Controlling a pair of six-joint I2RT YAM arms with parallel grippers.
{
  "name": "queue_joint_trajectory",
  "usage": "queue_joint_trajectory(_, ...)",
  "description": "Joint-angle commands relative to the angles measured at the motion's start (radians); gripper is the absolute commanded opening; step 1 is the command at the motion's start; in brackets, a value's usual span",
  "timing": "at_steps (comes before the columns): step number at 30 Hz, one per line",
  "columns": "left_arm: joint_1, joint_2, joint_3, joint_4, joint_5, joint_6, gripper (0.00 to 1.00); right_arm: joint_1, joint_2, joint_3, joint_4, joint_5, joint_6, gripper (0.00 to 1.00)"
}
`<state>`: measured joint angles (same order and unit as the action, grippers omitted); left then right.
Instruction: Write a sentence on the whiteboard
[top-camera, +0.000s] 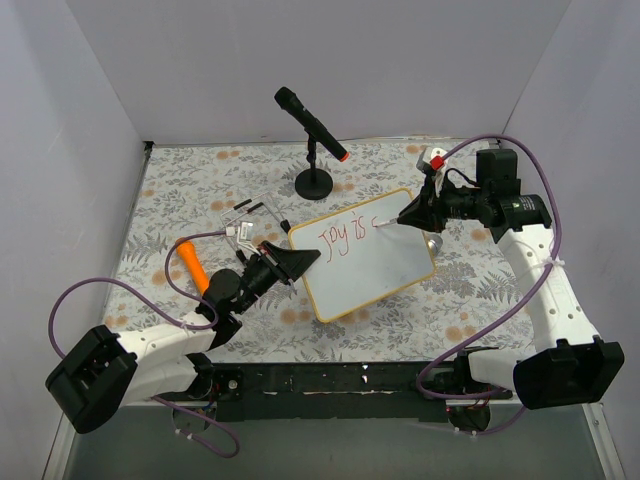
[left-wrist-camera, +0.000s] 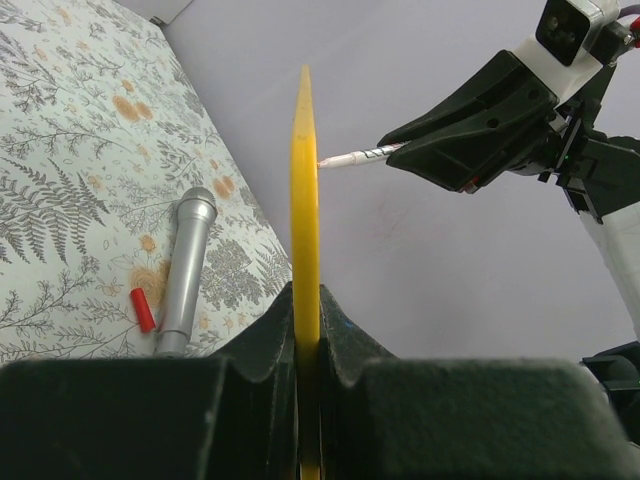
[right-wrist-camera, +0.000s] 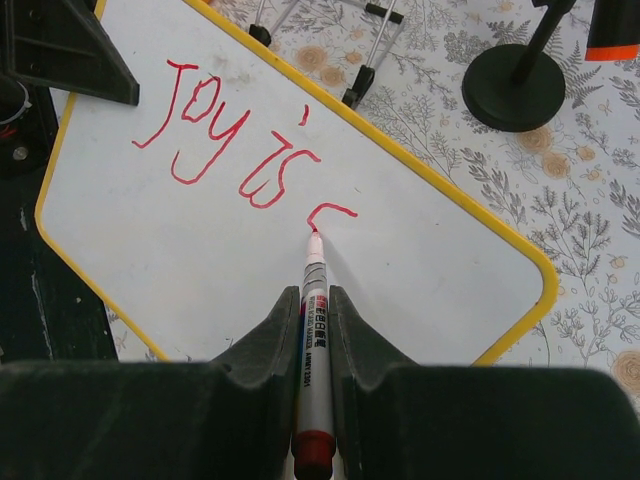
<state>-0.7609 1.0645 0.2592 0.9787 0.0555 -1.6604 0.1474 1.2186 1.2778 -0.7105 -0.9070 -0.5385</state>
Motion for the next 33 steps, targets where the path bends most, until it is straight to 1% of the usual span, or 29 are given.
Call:
queue_joint_trajectory(1, 0.003, -0.057, 0.023, 0.12, -0.016, -0.018, 0.0, 0.001, -0.018, 0.017, -0.015, 0.045, -0.014, 0.01)
queue_joint_trajectory(5, 0.003, -0.067, 0.018, 0.114, -0.019, -0.016, 0.0, 0.0, -0.013, 0.026, -0.017, 0.049, -0.014, 0.01)
queue_joint_trajectory(15, 0.003, -0.066, 0.003, 0.117, -0.022, -0.018, 0.0, -0.023, 0.009, 0.135, -0.003, 0.0, 0.017, 0.01)
queue_joint_trajectory(25, 0.003, -0.061, -0.002, 0.126, -0.022, -0.019, 0.0, -0.025, -0.004, 0.084, -0.007, 0.028, -0.001, 0.01)
queue_joint_trajectory(33, 0.003, -0.054, 0.002, 0.138, -0.013, -0.021, 0.0, -0.023, 0.022, 0.071, -0.023, 0.019, -0.017, 0.01)
